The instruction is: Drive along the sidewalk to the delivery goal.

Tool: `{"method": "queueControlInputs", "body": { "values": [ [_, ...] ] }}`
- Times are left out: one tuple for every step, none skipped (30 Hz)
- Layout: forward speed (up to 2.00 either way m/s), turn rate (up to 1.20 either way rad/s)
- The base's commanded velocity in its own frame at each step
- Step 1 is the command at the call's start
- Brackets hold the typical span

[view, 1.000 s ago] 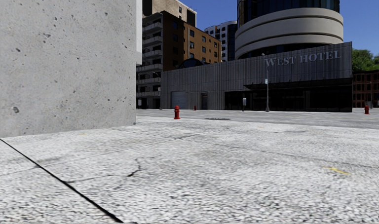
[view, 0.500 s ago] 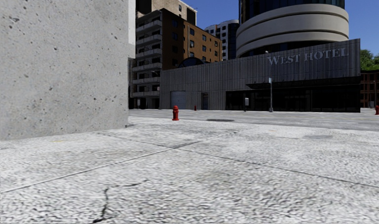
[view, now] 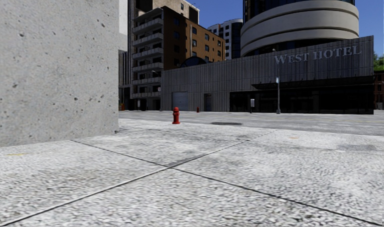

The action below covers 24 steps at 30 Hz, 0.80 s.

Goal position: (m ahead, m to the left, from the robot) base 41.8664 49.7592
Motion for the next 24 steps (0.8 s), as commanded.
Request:
{"method": "queueControlInputs", "body": {
  "values": [
    [2.00, 0.00],
    [2.00, 0.00],
    [2.00, 0.00],
    [2.00, 0.00],
    [2.00, 0.00],
    [2.00, 0.00],
    [2.00, 0.00],
    [2.00, 0.00],
    [2.00, 0.00],
    [2.00, 0.00],
    [2.00, 0.00],
    [2.00, 0.00],
    [2.00, 0.00],
    [2.00, 0.00],
    [2.00, 0.00],
    [2.00, 0.00],
    [2.00, 0.00],
    [2.00, 0.00],
    [2.00, 0.00],
    [2.00, 0.00],
    [2.00, 0.00],
    [2.00, 0.00],
    [2.00, 0.00],
    [2.00, 0.00]
  ]
}}
